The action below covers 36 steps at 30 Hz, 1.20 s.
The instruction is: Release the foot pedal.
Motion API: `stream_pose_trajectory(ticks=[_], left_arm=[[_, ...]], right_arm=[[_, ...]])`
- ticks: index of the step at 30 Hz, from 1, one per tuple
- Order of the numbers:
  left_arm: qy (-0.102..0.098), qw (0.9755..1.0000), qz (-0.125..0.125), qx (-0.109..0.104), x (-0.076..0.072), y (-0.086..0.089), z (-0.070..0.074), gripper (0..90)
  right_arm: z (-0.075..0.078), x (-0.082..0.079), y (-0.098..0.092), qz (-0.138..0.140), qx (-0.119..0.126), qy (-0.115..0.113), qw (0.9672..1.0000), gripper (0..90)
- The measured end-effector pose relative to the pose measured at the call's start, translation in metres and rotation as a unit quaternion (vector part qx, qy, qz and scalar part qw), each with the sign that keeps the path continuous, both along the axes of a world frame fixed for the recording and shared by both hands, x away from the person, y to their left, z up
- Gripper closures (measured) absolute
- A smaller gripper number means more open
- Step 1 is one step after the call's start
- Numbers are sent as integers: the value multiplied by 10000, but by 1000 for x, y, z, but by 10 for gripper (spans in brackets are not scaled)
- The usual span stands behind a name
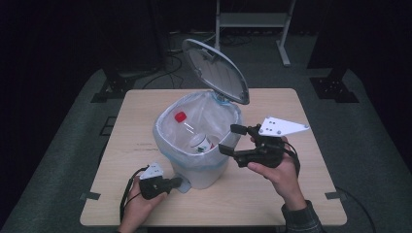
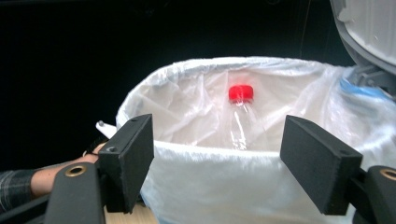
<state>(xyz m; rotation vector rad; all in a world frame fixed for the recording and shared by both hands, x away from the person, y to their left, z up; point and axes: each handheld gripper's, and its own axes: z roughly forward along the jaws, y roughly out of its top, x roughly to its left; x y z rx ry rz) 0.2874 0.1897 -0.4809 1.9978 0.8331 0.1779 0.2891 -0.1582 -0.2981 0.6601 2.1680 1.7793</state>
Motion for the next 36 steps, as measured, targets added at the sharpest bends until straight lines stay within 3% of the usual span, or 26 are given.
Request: stream_pose_trajectory(ticks=[11, 15, 19, 20, 28, 35, 36], left_arm=[[-21, 9999, -38, -94, -3, 0, 1, 772], [-204, 9998, 45, -44, -6, -1, 5, 732], [-338, 9992, 79, -214, -9, 3, 12, 680], [-383, 9992, 129, -50, -10, 4, 15, 661], [-392, 9992, 64, -10, -18, 7, 22, 470], [-355, 9991, 84, 212, -24, 12, 23, 336], [-372, 9990, 100, 243, -24, 15, 26, 316]], right_arm=[[-8, -6, -12, -120, -121, 55, 9998, 247], [-9, -8, -17, -160, -90, 46, 9998, 247], [-11, -11, -24, -244, -88, 53, 9996, 247], [-12, -12, -26, -270, -107, 75, 9996, 247], [-20, -13, -38, -464, -157, 98, 9987, 246], [-30, -8, -50, -651, -120, 163, 9977, 241], [-33, -8, -51, -710, -208, 158, 9971, 236]])
